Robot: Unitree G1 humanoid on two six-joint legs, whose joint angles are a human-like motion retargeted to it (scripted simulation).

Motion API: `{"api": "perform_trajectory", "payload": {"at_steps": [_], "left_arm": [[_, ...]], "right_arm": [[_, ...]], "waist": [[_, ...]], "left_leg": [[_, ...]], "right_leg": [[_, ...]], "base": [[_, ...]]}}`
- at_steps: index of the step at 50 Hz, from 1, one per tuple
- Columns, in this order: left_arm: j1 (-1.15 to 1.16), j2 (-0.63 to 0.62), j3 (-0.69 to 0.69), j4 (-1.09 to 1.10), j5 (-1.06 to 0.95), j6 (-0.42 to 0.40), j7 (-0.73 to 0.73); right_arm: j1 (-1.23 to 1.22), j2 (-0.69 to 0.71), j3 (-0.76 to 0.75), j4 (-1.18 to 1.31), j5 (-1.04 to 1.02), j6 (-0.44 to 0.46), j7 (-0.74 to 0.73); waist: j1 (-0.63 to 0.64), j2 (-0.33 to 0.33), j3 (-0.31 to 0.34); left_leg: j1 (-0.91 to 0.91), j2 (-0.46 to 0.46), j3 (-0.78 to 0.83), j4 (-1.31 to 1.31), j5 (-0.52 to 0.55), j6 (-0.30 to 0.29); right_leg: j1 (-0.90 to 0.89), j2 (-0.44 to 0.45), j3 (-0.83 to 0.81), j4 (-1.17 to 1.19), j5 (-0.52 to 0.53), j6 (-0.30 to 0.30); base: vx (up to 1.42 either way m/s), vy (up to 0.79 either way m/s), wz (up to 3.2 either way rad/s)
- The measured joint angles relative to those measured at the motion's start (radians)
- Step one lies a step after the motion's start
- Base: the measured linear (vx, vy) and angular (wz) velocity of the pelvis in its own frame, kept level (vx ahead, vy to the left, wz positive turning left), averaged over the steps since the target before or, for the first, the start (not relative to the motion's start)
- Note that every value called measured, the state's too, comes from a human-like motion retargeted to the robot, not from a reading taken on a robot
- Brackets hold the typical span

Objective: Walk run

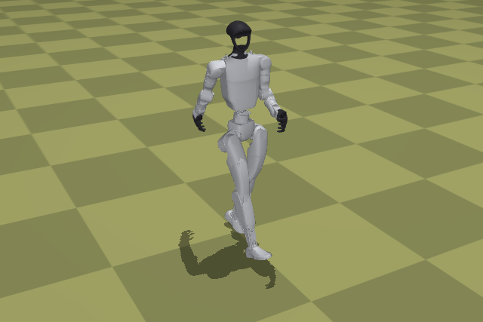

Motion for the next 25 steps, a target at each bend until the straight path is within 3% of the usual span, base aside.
{"api": "perform_trajectory", "payload": {"at_steps": [2,5,7,8,11,12,13,15,17,20,25], "left_arm": [[0.000,0.017,-0.001,-0.012,0.002,0.000,-0.013],[0.035,0.018,0.010,-0.017,0.003,-0.007,-0.038],[0.087,0.004,0.016,-0.005,0.008,-0.025,-0.053],[0.113,-0.010,0.028,0.008,0.010,-0.034,-0.067],[0.169,-0.057,0.036,0.055,-0.003,-0.029,-0.057],[0.185,-0.067,0.032,0.068,-0.013,-0.029,-0.039],[0.201,-0.077,0.029,0.079,-0.022,-0.031,-0.026],[0.224,-0.084,0.037,0.097,-0.030,-0.033,-0.019],[0.249,-0.080,0.055,0.096,-0.031,-0.029,-0.036],[0.289,-0.068,0.085,0.071,-0.012,-0.036,-0.061],[0.315,-0.050,0.118,0.042,0.035,-0.027,-0.070]], "right_arm": [[0.042,0.009,-0.016,0.000,0.022,0.012,-0.011],[0.052,0.011,-0.039,0.000,0.037,0.040,-0.032],[0.025,0.010,-0.047,0.000,0.056,0.040,-0.046],[-0.007,0.008,-0.039,0.000,0.075,0.033,-0.048],[-0.186,-0.004,-0.039,0.000,0.122,-0.011,-0.075],[-0.254,-0.002,-0.040,-0.007,0.130,-0.036,-0.091],[-0.321,0.003,-0.038,-0.026,0.142,-0.062,-0.106],[-0.453,0.030,-0.015,-0.098,0.172,-0.107,-0.140],[-0.568,0.054,0.020,-0.204,0.179,-0.138,-0.181],[-0.731,0.072,0.083,-0.359,0.146,-0.169,-0.227],[-0.968,0.058,0.116,-0.511,0.060,-0.178,-0.249]], "waist": [[-0.006,-0.001,-0.015],[-0.027,-0.019,-0.051],[-0.061,-0.014,-0.082],[-0.062,0.002,-0.091],[-0.055,0.041,-0.035],[-0.049,0.029,-0.033],[-0.040,-0.015,-0.053],[-0.010,-0.089,-0.071],[0.014,-0.108,-0.059],[0.059,-0.122,-0.045],[0.136,-0.088,-0.027]], "left_leg": [[0.036,0.014,-0.009,0.017,0.026,-0.023],[0.080,0.004,-0.058,0.071,0.134,-0.108],[0.081,0.000,-0.120,0.156,0.288,-0.234],[0.056,0.037,-0.083,0.234,0.361,-0.303],[-0.114,0.079,-0.045,0.725,0.386,-0.329],[-0.150,0.051,-0.067,0.782,0.386,-0.329],[-0.172,-0.036,-0.108,0.731,0.386,-0.328],[-0.259,-0.048,0.001,0.708,0.293,-0.233],[-0.371,0.009,0.112,0.729,0.153,-0.137],[-0.507,0.027,0.187,0.627,0.014,-0.050],[-0.626,0.017,0.191,0.212,-0.075,0.042]], "right_leg": [[-0.018,-0.009,-0.044,-0.053,-0.028,0.018],[-0.031,0.003,-0.023,0.063,-0.015,-0.042],[-0.023,0.004,-0.042,0.117,0.159,-0.065],[-0.008,0.066,0.122,0.133,0.130,-0.112],[0.059,0.069,0.000,0.233,0.065,-0.125],[0.102,0.072,-0.009,0.214,0.058,-0.134],[0.138,0.049,0.022,0.166,0.071,-0.146],[0.202,0.023,0.083,0.106,0.076,-0.149],[0.249,0.033,0.103,0.077,0.084,-0.143],[0.317,0.049,0.077,0.044,0.084,-0.149],[0.449,0.138,0.086,0.010,0.040,-0.177]], "base": [[1.00,-0.57,0.21],[1.16,-0.64,0.25],[1.10,-0.59,0.40],[0.95,-0.38,0.01],[1.22,-0.39,-0.54],[0.79,-0.56,-0.87],[0.76,-0.62,-0.84],[0.89,-0.61,-0.93],[0.81,-0.41,-1.00],[0.88,-0.35,-1.18],[0.97,-0.24,-0.91]]}}
